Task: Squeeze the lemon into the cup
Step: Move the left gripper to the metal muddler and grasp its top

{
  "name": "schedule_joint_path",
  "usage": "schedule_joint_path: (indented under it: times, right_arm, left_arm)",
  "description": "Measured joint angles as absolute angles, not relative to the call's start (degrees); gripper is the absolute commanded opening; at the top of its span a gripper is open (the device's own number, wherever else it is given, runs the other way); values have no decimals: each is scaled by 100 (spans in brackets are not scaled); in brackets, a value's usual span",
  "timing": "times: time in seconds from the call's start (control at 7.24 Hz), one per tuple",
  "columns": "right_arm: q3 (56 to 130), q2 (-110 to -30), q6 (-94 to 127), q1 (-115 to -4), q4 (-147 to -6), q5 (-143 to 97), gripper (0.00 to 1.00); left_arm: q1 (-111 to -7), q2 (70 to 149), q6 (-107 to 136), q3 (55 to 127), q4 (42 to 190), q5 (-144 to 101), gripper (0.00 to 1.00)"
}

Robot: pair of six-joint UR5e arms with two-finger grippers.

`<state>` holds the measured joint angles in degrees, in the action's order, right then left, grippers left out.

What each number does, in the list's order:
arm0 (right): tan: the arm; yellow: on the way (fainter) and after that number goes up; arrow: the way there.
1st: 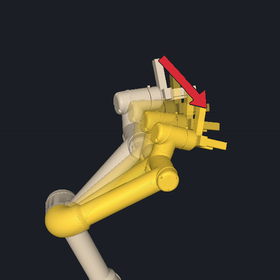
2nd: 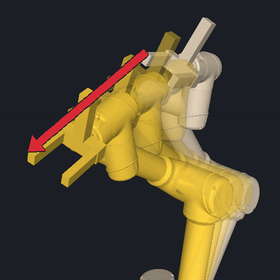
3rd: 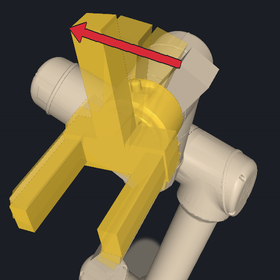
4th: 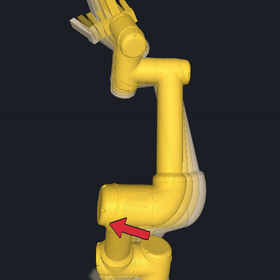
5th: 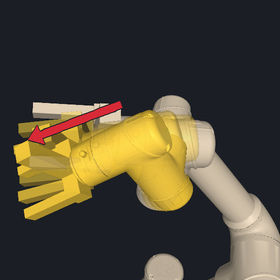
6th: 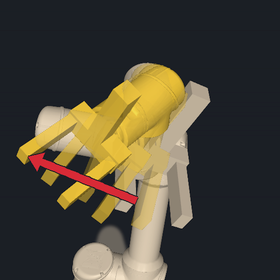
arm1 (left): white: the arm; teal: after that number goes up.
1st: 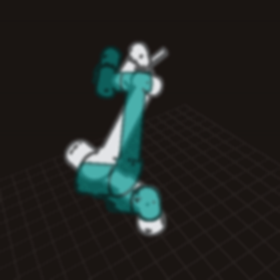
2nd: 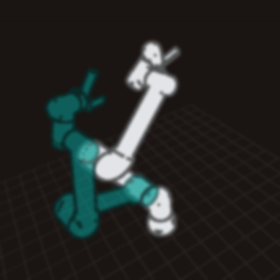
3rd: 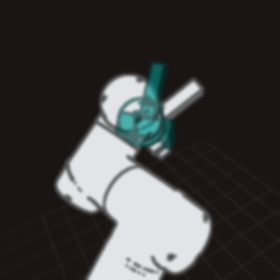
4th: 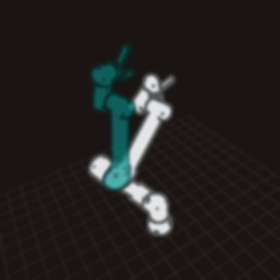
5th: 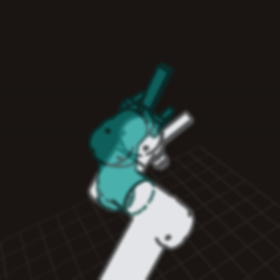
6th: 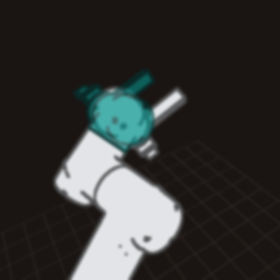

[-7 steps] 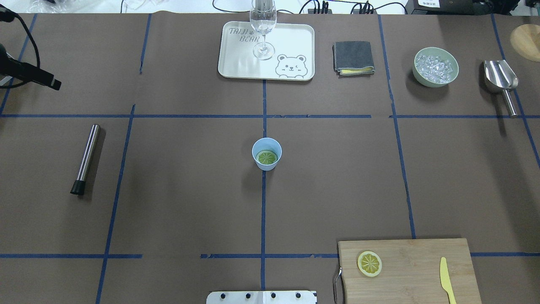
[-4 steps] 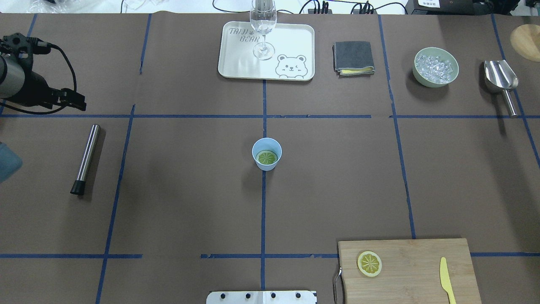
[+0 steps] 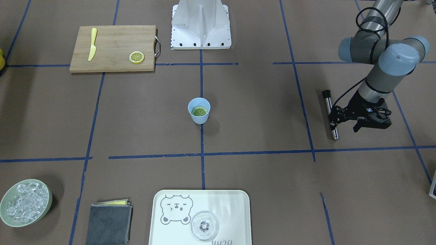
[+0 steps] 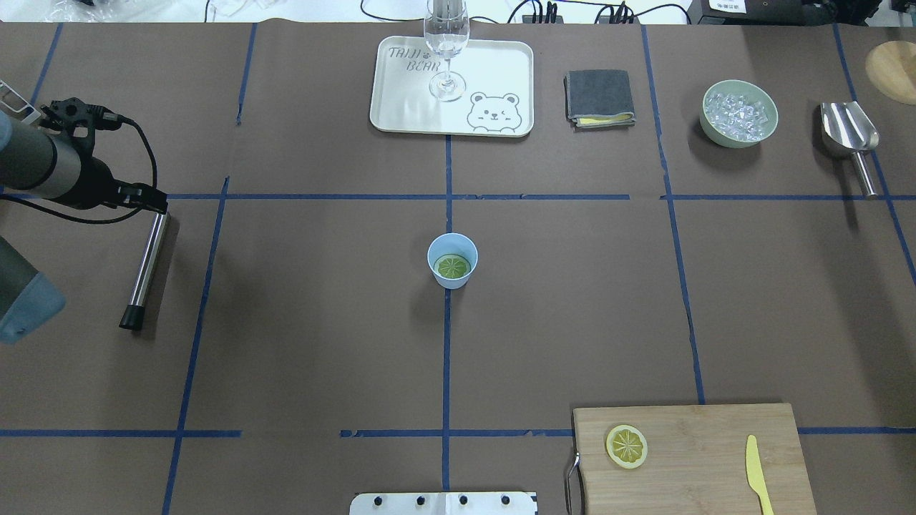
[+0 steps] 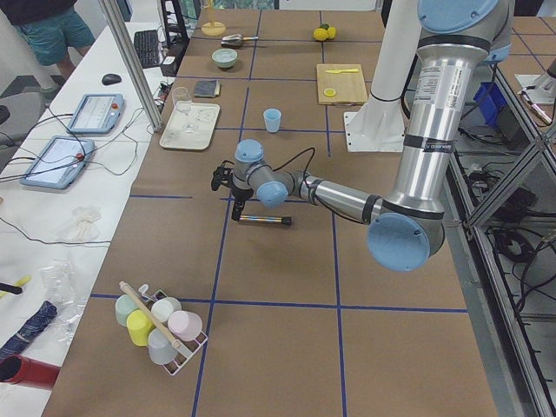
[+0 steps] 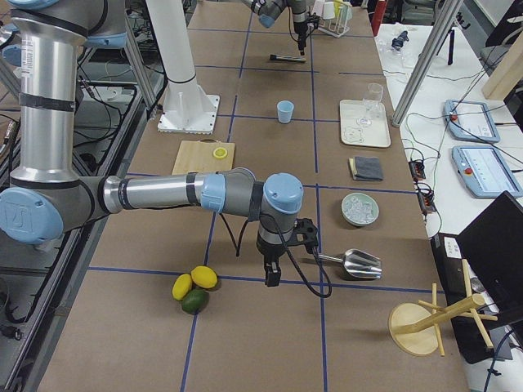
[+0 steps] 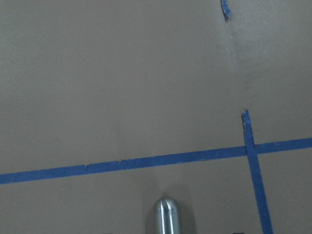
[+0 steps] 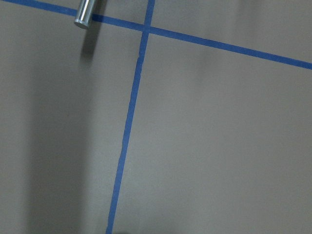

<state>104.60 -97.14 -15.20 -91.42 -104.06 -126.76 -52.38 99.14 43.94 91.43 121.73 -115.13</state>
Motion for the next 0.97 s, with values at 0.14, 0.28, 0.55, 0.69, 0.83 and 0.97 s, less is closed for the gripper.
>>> schedule_joint_path:
  times: [0.14,0.28,0.55,0.69,0.83,0.97]
  right_arm:
    - [10457,-9717,-1515,-9159,-10406,-12672,100]
    - [10450,-9722,-1513,-9177,-10406,-12668,100]
    - [10444,-9728,-1512,-9190,-10406,-12669,100]
    - [10442,-9729,-1512,-9192,-10406,-12669,100]
    - [10442,-9736,-1512,-9193,-10406,-12671,100]
    - [10446,-9741,-1512,-9193,-10406,-12673,100]
  left_arm:
    - [-5176,9914,4373,9069,12239,-11508,71]
    - [-5108,9915,4373,9035,12270,-11506,68]
    - [-5024,9914,4374,9016,12291,-11511,67]
    - [-5006,9916,4366,8983,12294,-11511,66]
    - [-4992,9919,4359,8921,12295,-11508,66]
    - [-4984,9929,4354,8860,12296,-11506,66]
